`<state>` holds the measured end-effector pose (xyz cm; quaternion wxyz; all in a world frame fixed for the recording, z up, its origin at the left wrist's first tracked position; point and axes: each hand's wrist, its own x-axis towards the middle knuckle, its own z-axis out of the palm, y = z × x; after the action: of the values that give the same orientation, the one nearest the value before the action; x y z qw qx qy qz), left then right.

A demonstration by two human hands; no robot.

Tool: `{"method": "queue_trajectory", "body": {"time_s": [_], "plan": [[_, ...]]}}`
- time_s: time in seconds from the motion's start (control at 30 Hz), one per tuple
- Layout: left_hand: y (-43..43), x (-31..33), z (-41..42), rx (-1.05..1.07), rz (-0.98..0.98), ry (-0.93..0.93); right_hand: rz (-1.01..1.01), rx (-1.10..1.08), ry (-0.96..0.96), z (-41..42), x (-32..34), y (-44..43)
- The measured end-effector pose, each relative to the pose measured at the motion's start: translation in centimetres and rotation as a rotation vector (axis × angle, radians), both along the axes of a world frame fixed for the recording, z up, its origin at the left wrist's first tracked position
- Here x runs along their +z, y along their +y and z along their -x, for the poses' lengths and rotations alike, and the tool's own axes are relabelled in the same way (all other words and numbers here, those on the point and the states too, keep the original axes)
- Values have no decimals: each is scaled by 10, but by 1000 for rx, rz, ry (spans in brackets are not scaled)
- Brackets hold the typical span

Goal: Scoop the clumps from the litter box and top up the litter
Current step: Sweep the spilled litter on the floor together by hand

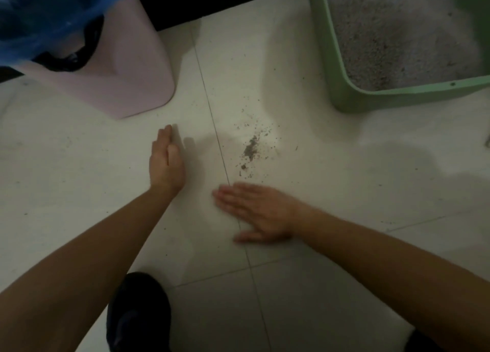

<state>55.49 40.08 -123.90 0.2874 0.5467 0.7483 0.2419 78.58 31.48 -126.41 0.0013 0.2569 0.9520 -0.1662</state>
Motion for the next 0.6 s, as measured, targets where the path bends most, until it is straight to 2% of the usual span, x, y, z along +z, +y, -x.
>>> {"method": "queue_trajectory", "body": {"time_s": [0.13, 0.3, 0.47, 0.6], "plan": [[-4, 0, -10, -41, -3, 17, -74, -165, -122, -21, 6, 63], [10, 6, -34, -194, -31, 20, -103, -202, -120, -33, 12, 60], [58, 0, -71, -586, -70, 157, -20, -653, -52, -84, 14, 41], [84, -6, -102, -823, -33, 302, 69, -933, -110, -117, 12, 37]]}}
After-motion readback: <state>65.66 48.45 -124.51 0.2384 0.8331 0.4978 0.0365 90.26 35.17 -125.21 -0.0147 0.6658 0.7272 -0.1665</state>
